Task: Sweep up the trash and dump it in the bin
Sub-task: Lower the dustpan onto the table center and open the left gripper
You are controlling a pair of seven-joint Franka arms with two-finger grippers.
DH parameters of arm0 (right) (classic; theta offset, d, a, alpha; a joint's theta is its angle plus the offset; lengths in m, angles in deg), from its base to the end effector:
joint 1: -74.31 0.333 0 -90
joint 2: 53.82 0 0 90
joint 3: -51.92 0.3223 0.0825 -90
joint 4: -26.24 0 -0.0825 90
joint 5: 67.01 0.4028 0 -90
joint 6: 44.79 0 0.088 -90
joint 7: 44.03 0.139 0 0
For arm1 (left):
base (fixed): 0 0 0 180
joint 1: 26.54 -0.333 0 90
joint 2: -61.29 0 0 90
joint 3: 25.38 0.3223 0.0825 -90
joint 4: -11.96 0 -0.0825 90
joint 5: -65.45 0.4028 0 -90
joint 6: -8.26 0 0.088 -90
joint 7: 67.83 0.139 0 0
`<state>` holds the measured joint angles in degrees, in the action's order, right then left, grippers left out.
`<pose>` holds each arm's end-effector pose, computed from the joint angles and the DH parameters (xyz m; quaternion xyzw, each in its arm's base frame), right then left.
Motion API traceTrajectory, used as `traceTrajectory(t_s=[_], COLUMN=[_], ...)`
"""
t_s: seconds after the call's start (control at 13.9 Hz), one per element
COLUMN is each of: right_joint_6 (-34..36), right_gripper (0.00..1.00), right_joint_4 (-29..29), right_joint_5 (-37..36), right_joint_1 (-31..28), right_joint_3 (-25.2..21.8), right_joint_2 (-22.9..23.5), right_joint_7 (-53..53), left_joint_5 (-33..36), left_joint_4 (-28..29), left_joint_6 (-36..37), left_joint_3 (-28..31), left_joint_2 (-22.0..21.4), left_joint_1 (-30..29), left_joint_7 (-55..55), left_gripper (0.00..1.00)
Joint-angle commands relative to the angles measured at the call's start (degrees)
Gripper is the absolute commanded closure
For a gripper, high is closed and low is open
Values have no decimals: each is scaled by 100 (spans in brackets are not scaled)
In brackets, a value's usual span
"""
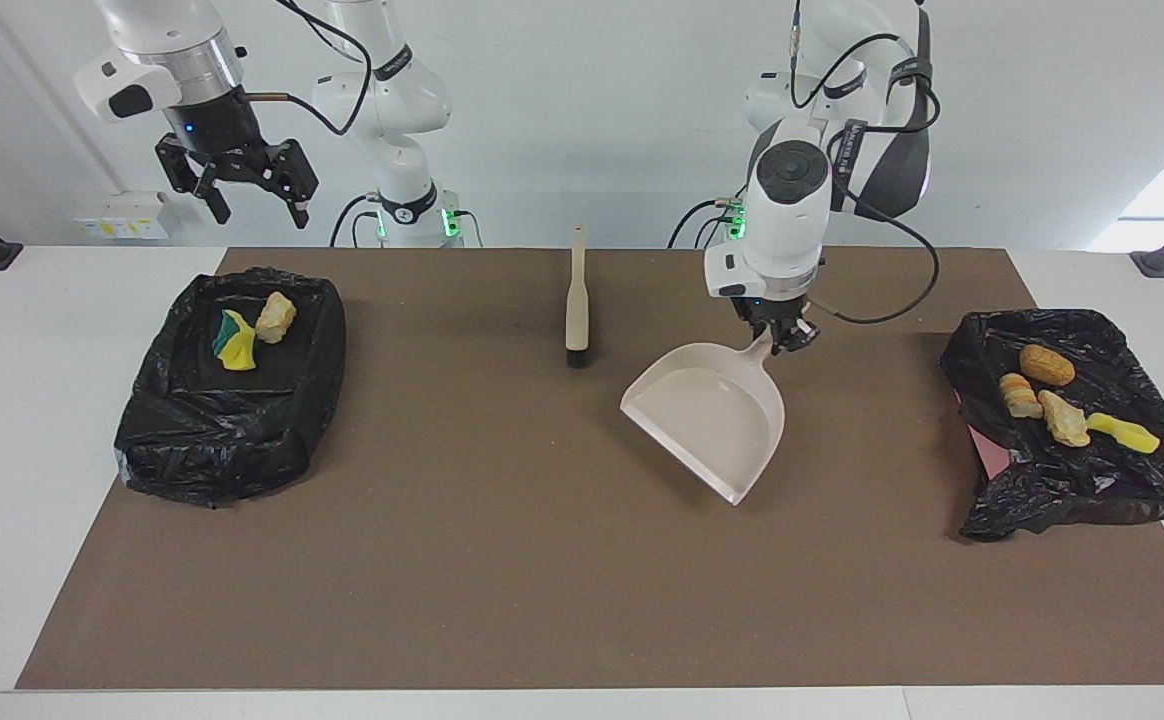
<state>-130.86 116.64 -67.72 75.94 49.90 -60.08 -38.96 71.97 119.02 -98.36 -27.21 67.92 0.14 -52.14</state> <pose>0.5318 -0.0065 0.6496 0.9987 -0.0481 0.0170 0.0036 0.5260 -0.2713 0.4092 -0.9160 0.3931 0.0554 0.0581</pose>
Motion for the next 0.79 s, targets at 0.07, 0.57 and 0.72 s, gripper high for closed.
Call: traceTrajectory(t_s=[0.07, 0.57, 0.72], right_joint_6=[-147, -279, -270], right_gripper=[0, 0, 0], right_joint_4=[180, 180, 180], right_joint_5=[97, 79, 71], right_joint_1=[-48, -57, -57], right_joint_3=[17, 17, 17], right_joint_2=[-121, -85, -85], right_joint_7=[81, 29, 29], left_joint_5=[-441, -802, -871], left_joint_4=[-763, -1187, -1187], left_joint_6=[-210, -578, -876], left_joint_3=[131, 131, 122], left_joint_2=[583, 1190, 1357], left_joint_1=[512, 1153, 1234], left_joint_7=[-1337, -3685, -4064], left_gripper=[100, 100, 100])
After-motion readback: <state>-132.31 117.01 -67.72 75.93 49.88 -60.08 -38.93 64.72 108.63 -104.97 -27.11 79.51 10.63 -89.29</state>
